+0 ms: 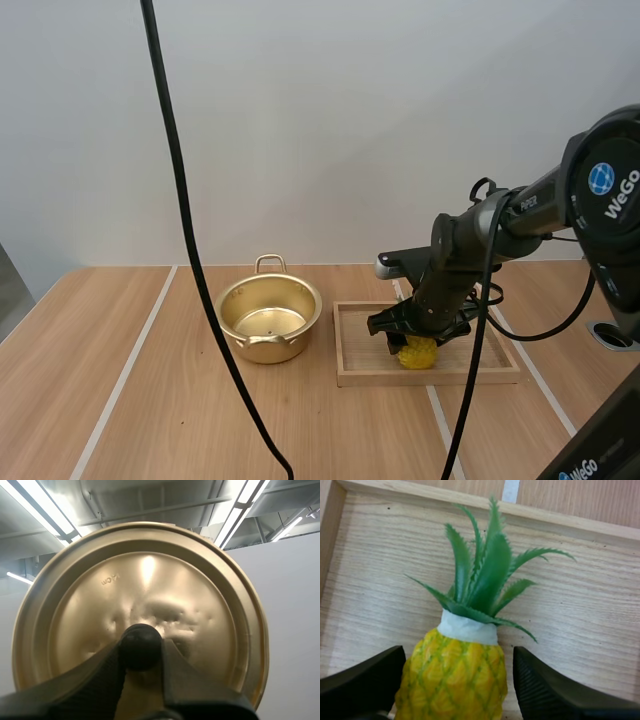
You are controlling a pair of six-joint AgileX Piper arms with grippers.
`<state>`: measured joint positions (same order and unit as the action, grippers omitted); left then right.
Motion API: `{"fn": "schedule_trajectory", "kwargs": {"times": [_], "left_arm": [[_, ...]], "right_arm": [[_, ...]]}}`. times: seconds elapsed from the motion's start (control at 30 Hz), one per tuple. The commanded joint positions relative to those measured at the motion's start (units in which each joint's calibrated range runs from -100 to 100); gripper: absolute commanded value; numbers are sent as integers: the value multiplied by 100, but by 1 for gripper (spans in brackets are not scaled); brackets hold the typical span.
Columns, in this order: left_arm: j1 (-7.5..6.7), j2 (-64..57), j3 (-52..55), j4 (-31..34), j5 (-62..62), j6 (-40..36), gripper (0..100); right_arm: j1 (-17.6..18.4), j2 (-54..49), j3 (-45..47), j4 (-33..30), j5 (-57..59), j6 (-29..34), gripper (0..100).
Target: Open the pot, put the pineapple inside, and close it
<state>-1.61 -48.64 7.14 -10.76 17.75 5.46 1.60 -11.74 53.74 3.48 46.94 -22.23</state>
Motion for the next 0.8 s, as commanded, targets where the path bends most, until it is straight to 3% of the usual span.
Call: {"fn": "schedule_trajectory", "kwargs": {"times": [0.0, 0.77], "left_arm": [[-19, -23, -43, -54, -98, -9, 0], [-19, -23, -43, -54, -98, -9, 0]], "right_arm": [[-22, -20, 13, -45, -151, -55, 100], [-22, 623, 13, -45, -264, -156, 100]]}}
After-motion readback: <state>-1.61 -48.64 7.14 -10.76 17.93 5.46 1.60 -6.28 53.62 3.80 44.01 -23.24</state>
